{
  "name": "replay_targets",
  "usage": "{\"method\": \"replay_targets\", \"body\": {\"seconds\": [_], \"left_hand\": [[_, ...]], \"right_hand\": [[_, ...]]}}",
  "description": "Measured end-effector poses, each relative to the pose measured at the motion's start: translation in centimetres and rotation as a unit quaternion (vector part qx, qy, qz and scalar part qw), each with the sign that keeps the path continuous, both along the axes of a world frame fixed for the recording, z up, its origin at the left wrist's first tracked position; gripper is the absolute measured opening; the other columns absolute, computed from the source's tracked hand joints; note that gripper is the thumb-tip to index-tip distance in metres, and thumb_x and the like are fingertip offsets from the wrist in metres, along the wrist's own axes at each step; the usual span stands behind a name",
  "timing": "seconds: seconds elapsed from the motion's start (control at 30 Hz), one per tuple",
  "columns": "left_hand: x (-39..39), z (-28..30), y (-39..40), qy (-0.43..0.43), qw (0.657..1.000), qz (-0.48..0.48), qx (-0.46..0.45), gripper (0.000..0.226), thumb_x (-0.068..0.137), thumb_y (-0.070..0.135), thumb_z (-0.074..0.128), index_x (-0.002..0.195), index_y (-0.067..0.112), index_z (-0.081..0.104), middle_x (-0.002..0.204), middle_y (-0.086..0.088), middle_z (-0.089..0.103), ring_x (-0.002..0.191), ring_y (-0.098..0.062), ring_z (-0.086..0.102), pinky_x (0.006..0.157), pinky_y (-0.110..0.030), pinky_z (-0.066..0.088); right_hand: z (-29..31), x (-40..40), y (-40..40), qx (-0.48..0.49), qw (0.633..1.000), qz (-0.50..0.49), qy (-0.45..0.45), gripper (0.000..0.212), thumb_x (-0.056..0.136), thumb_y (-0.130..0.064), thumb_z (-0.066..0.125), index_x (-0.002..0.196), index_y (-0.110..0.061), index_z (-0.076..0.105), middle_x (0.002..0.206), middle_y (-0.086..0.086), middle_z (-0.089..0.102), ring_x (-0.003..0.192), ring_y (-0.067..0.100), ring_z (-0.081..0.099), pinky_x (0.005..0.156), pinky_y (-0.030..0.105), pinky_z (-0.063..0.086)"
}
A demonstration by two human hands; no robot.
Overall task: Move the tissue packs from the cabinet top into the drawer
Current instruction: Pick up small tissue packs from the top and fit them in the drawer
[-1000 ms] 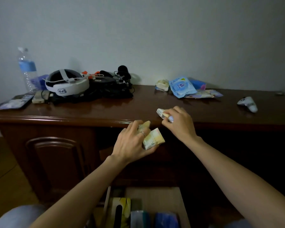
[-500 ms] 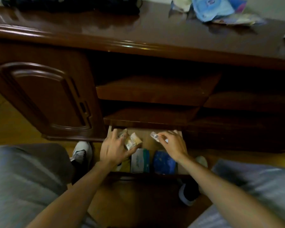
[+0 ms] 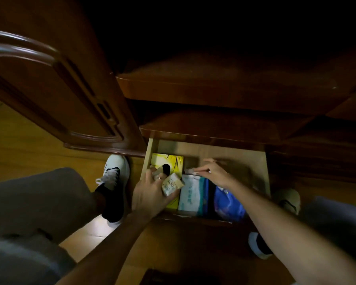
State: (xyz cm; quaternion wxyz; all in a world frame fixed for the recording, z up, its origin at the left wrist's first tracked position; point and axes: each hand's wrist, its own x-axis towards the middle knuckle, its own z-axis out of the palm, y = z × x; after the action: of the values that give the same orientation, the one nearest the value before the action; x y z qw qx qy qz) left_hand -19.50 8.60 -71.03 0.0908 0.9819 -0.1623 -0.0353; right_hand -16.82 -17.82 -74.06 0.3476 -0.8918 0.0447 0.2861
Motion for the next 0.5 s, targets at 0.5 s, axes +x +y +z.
{"method": "replay_targets", "body": {"seconds": [0.5], "left_hand": [[-0.4,-2.1,-0.1,-0.055,0.998,0.005,-0.007,0.065,0.074,0.077,0.060,0.110,0.024,0.067,0.120,-0.008,0.055,0.099,-0.024,0.055,0.069,-0.036,0.053]], "right_hand": [[-1.9,2.6,1.9,0.033,0.986,-0.153,0.061,0.035,0.093,-0.010,0.070,0.124,0.004,0.065,0.124,0.019,0.066,0.115,0.032,0.061,0.086,0.031,0.044]]}}
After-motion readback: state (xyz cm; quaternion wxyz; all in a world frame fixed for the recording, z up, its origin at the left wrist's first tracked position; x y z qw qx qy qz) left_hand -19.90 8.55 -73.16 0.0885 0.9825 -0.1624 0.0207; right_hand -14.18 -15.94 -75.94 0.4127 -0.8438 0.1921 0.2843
